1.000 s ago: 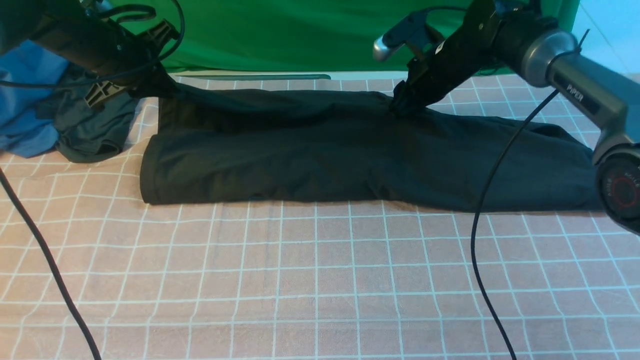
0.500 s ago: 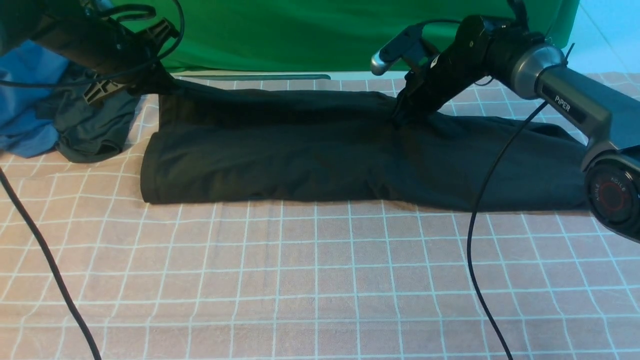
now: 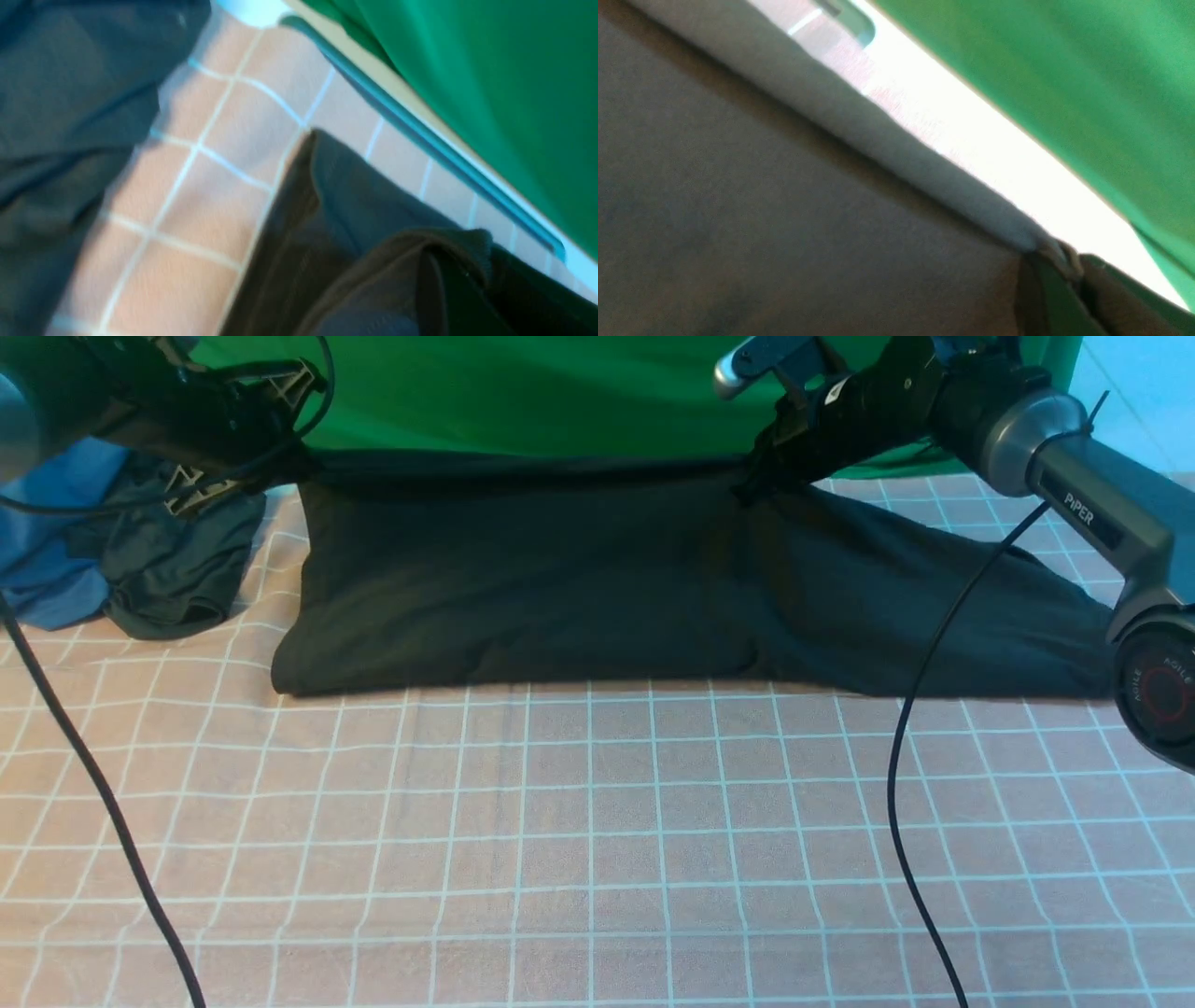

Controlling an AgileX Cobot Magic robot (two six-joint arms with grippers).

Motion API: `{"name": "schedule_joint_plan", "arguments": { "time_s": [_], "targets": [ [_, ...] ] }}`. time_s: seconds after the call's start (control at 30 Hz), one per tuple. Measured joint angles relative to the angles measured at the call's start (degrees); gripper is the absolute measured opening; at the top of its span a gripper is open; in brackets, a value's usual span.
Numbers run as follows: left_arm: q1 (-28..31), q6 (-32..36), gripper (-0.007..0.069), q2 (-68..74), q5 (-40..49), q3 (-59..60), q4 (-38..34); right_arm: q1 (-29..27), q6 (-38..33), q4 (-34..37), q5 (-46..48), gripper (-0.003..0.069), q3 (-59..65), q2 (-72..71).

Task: Fold a long-sleeved shirt over a pink coffee tablecloth.
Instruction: 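Fold the black garment in half by bringing its near edge over to the far edge, then pull the folded dark garment lengthwise by its ends to straighten it flat on the table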

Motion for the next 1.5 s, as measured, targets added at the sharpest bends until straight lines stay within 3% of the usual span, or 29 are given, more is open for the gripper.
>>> {"name": "schedule_joint_plan", "arguments": {
  "time_s": [0.17,0.23,0.33,0.4,0.5,0.6,0.7,0.77,0.87,0.93,0.97,1.1,1.33,1.47,1.5],
  "targets": [
    [0.0,4.6,0.0053,1.4,-2.6,0.0,0.0,0.5,0.2,0.0,-2.7,0.0095,0.0,0.9],
    [0.0,6.4,0.0076,1.6,-4.2,0.0,0.1,0.8,0.2,-0.1,-4.7,0.0141,0.0,1.5],
    [-0.2,7.2,0.0156,1.6,-8.6,0.0,0.8,0.9,0.6,-0.4,-7.6,0.0243,0.0,1.7],
    [-0.5,7.4,0.0258,1.5,-11.4,0.0,2.2,0.9,1.1,-0.6,-10.3,0.0304,0.0,1.7],
    [-1.0,7.4,0.0354,0.7,-10.3,0.0,3.4,0.8,2.0,-0.6,-10.2,0.0323,0.0,1.3],
    [-1.2,6.7,0.0409,-2.0,-2.5,0.0,3.7,0.6,3.6,-1.0,-2.5,0.0279,0.0,-0.8],
    [-1.2,6.2,0.0384,-5.8,11.7,0.0,4.9,0.5,7.6,-1.2,10.5,0.0143,0.0,-5.3],
    [-1.4,6.0,0.0304,-8.1,22.9,0.0,5.9,0.5,9.0,-1.1,20.8,0.0052,0.0,-10.0],
    [-1.9,6.0,0.0187,-8.5,31.3,0.6,7.7,0.5,9.9,-1.1,31.5,0.0039,-0.1,-14.5],
    [-2.4,6.0,0.0131,-8.5,34.0,1.2,9.7,0.5,10.6,-1.0,33.1,0.0039,0.3,-16.1],
    [-3.2,6.1,0.0059,-8.3,36.7,2.7,12.0,0.5,11.4,-1.1,34.4,0.0039,1.1,-17.9],
    [-4.7,9.0,0.0012,-8.3,39.3,5.5,14.0,0.4,12.2,-1.1,35.1,0.0038,4.6,-21.7],
    [-5.5,10.2,0.0049,-8.3,40.5,6.3,16.0,-1.1,12.3,-1.1,35.8,0.0038,13.1,-27.5],
    [-5.5,10.2,0.0172,-8.3,39.4,6.3,18.5,-1.9,12.3,-1.1,35.9,0.0038,13.7,-29.2],
    [-5.5,10.2,0.0246,-8.3,37.8,6.3,19.2,-2.2,12.2,-1.1,35.9,0.0038,13.7,-29.8]
  ]
}}
